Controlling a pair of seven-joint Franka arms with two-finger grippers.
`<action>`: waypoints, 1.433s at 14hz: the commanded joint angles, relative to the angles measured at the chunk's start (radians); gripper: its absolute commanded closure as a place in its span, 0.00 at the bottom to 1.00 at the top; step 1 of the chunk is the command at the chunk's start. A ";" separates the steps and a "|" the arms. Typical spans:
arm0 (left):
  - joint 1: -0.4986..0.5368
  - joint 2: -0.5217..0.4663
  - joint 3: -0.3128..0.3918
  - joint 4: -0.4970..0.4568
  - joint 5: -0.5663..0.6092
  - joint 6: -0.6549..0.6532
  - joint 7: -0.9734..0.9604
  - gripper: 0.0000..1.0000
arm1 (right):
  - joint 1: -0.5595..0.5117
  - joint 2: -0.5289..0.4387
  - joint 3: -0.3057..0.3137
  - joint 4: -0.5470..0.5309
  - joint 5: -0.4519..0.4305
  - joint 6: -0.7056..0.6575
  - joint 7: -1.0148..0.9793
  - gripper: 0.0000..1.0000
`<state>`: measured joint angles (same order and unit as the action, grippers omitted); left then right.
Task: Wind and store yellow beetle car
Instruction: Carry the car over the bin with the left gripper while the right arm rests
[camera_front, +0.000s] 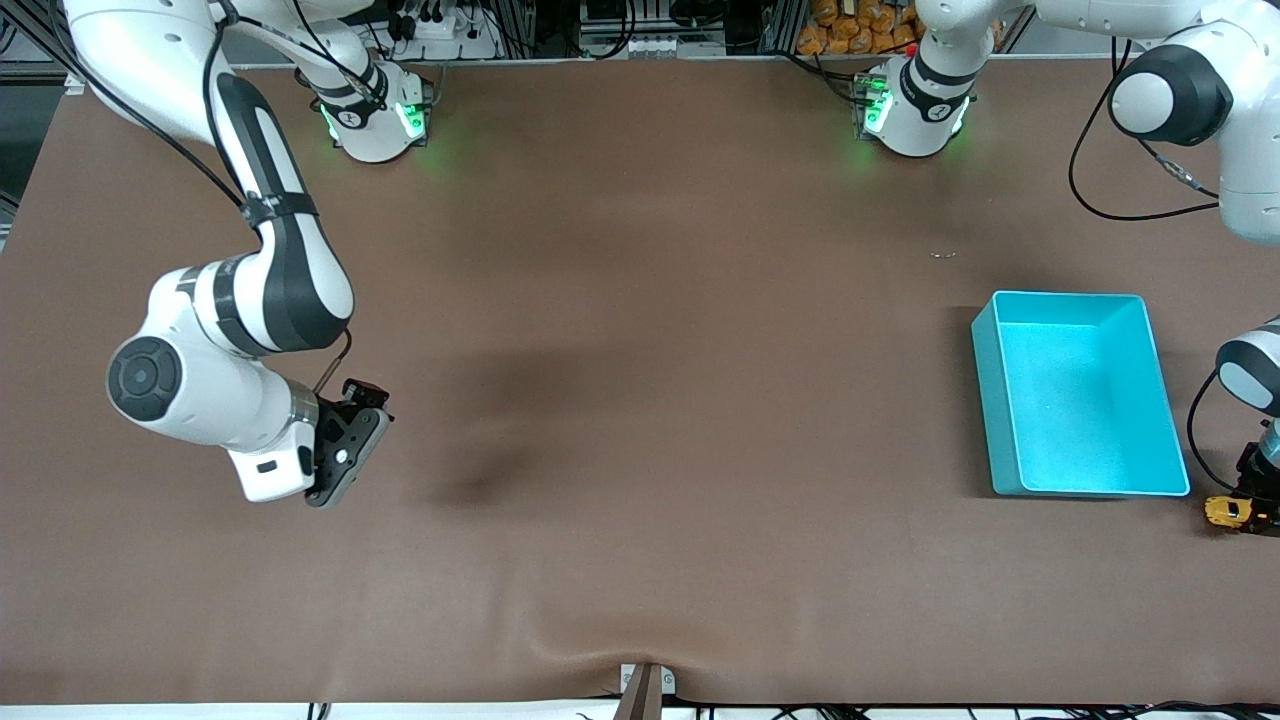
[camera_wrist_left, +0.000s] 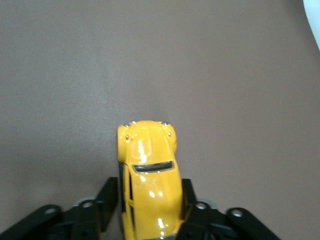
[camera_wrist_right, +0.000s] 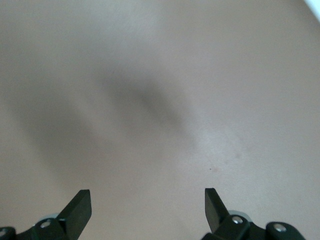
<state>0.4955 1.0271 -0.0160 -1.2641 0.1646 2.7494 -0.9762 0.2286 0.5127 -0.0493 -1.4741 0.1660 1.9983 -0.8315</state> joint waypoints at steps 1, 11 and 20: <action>-0.008 0.005 0.011 0.025 0.023 0.007 -0.002 1.00 | 0.014 -0.072 -0.009 0.003 0.010 -0.044 0.174 0.00; -0.006 -0.298 -0.044 -0.165 0.036 -0.180 0.091 1.00 | -0.054 -0.312 -0.161 0.035 -0.022 -0.541 0.377 0.00; -0.005 -0.668 -0.185 -0.561 0.043 -0.178 0.491 1.00 | -0.103 -0.419 -0.202 0.124 -0.076 -0.681 0.565 0.00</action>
<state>0.4838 0.4575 -0.1689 -1.7073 0.1764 2.5695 -0.5429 0.1196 0.1452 -0.2625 -1.3135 0.0783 1.3025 -0.3894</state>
